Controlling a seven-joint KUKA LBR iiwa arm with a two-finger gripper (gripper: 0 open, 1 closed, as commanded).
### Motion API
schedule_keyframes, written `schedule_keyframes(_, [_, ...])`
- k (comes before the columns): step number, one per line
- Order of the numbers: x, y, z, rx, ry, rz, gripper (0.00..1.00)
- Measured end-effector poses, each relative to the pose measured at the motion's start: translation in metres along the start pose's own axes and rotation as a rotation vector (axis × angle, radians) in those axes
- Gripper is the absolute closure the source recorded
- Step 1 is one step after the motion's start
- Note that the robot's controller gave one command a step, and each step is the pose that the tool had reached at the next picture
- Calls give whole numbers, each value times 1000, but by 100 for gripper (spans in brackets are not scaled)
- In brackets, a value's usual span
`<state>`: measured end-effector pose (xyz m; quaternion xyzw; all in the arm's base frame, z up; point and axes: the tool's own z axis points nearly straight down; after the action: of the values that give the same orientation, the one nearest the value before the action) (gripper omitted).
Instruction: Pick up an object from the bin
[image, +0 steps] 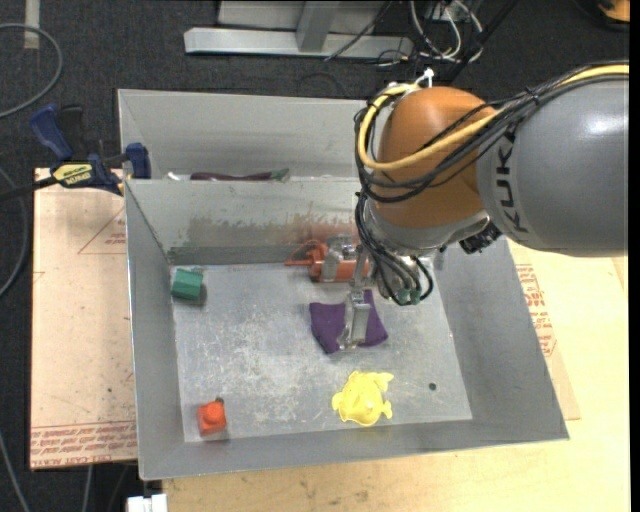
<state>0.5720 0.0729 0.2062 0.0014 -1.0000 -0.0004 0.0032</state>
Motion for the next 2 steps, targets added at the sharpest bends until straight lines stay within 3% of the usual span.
schedule_keyframes(1, [-2,0,-5,0,-8,1,0])
schedule_keyframes(2, [2,-19,33,-1,-11,-64,0])
